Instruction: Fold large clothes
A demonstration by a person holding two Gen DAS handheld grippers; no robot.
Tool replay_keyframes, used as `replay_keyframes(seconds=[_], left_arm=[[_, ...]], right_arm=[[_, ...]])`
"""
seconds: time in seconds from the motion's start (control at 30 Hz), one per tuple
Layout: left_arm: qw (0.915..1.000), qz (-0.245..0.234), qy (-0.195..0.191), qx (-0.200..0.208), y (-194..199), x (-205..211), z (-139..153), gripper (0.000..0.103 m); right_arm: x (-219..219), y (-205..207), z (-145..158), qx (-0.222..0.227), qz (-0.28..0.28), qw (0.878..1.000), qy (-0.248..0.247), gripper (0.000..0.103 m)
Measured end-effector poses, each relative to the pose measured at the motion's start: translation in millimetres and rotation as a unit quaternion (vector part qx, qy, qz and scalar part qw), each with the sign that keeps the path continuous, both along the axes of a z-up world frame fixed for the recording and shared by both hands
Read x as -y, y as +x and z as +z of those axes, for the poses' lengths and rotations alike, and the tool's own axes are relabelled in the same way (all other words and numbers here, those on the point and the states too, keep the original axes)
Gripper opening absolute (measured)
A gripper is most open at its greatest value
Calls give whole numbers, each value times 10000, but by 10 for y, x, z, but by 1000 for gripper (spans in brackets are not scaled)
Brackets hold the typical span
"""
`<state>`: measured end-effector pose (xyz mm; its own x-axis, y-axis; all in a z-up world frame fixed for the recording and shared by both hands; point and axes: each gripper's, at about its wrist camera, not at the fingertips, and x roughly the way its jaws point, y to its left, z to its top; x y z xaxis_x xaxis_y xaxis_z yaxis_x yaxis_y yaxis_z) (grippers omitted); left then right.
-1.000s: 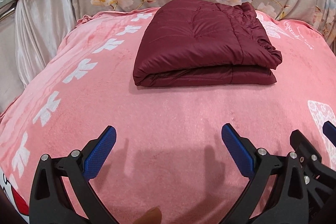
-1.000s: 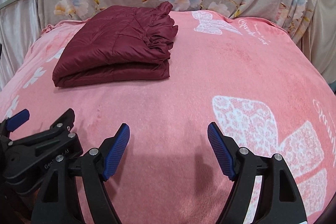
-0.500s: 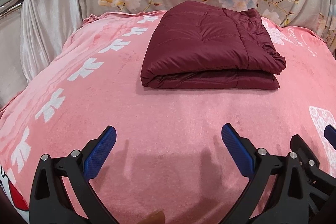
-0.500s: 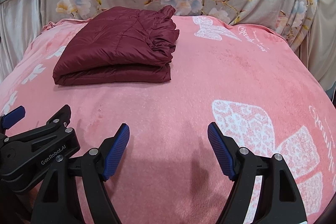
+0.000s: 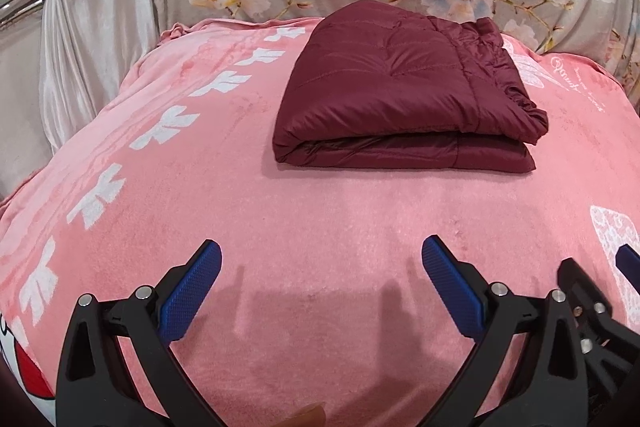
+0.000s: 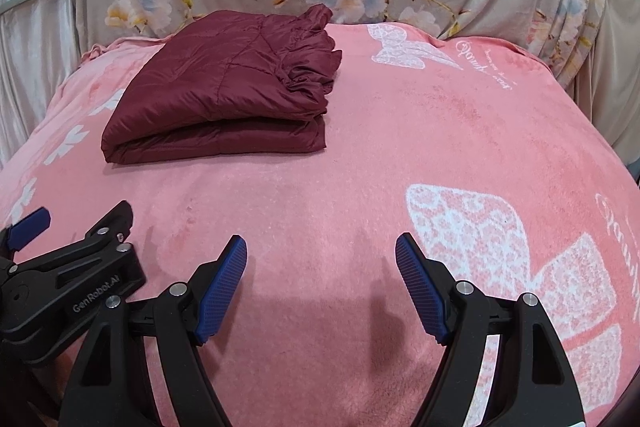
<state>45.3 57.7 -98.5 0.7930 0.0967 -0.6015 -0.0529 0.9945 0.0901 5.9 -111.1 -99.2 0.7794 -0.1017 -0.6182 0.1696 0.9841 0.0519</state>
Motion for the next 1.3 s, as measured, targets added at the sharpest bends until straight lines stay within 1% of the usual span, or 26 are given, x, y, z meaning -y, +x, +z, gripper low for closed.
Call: replay_keyframes(seconds=[0.07,0.23,0.33,0.43,0.63,0.83,1.3], left_arm=[[10000,36,-8,-58,12,-28,-2,98],[9998,-63,187,-99,15,-19,-8,98],[9995,-126,276,-54,-6,24,-4,98],[9993,-180,324,-4,-22,48,5,98],[9994,-186,296,-29,-14,33,-1,98],[9992,-217,348,-4,-15,44,0,98],[9992,-245,320,-13,-24,71,5,98]], right_arm=[[29,7,-6,-55,-23,10000,-26,75],[120,-15,-18,-124,-86,9999,-55,75],[146,-15,-24,-133,-93,9999,-28,75],[91,-28,-19,-98,-49,9998,-148,75],[48,-25,-20,-94,9,9996,-272,75],[15,-25,-10,-78,31,9993,-352,75],[-28,-17,-12,-91,47,9993,-366,75]])
